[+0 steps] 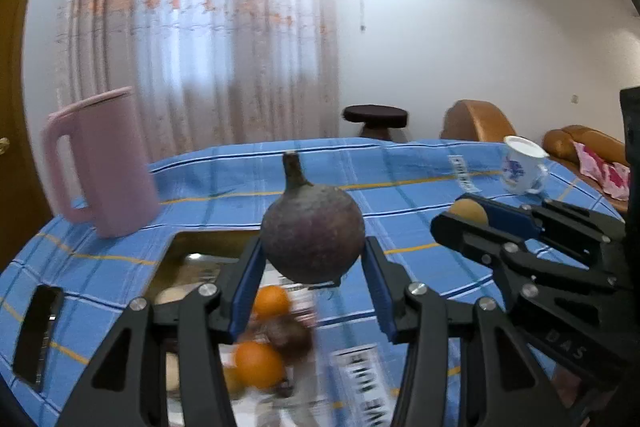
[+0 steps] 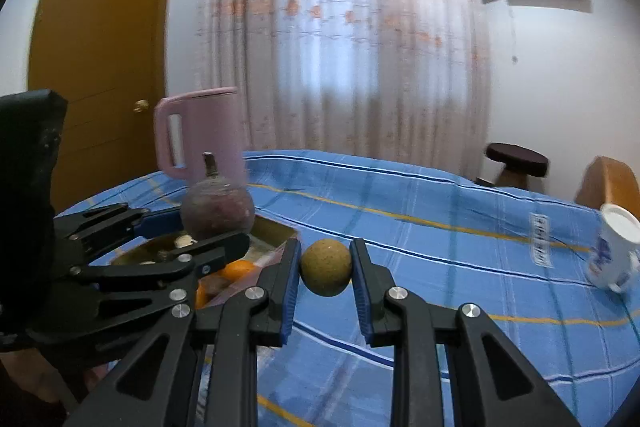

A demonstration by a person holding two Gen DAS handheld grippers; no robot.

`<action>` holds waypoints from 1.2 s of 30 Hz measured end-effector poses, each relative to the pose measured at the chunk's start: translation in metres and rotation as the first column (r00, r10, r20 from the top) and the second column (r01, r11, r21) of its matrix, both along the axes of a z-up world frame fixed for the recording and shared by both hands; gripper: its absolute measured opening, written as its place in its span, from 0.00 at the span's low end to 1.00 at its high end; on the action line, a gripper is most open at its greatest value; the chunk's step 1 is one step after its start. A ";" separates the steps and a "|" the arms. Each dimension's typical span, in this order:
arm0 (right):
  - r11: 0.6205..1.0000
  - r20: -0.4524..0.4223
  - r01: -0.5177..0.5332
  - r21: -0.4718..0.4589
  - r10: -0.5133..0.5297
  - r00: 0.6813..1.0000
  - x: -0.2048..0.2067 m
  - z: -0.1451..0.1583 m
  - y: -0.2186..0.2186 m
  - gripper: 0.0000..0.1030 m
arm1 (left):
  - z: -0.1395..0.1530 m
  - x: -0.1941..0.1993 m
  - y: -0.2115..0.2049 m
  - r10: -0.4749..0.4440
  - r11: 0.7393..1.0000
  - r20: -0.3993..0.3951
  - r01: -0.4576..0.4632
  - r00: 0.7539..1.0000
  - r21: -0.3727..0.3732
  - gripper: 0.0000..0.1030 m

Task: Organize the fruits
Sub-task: 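Lower purple fruit over tin with left tool while right lowers yellow fruit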

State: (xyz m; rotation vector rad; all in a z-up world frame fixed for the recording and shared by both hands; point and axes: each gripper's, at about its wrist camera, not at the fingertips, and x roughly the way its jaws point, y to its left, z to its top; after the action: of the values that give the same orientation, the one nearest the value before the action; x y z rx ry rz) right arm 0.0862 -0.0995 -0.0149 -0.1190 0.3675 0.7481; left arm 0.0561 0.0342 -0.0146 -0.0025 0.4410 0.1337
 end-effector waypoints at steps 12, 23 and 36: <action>0.982 -0.038 -0.184 -0.032 0.183 0.982 -0.024 -0.002 0.077 0.26 | -0.010 -0.024 0.064 0.131 0.991 -0.048 -0.132 0.990 -0.023 0.50; 0.967 -0.112 -0.231 -0.108 0.219 0.969 -0.023 -0.032 0.110 0.26 | -0.030 -0.030 0.091 0.157 0.985 -0.099 -0.163 0.983 -0.051 0.50; 0.955 -0.173 -0.263 -0.137 0.238 0.956 -0.015 -0.043 0.118 0.27 | -0.041 -0.032 0.093 0.156 0.985 -0.142 -0.164 0.978 -0.048 0.52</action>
State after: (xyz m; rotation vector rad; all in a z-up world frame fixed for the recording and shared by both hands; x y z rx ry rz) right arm 0.0707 0.0188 -0.0579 -0.2626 0.5678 0.9829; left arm 0.0243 0.1268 -0.0556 -0.0876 0.5833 0.2804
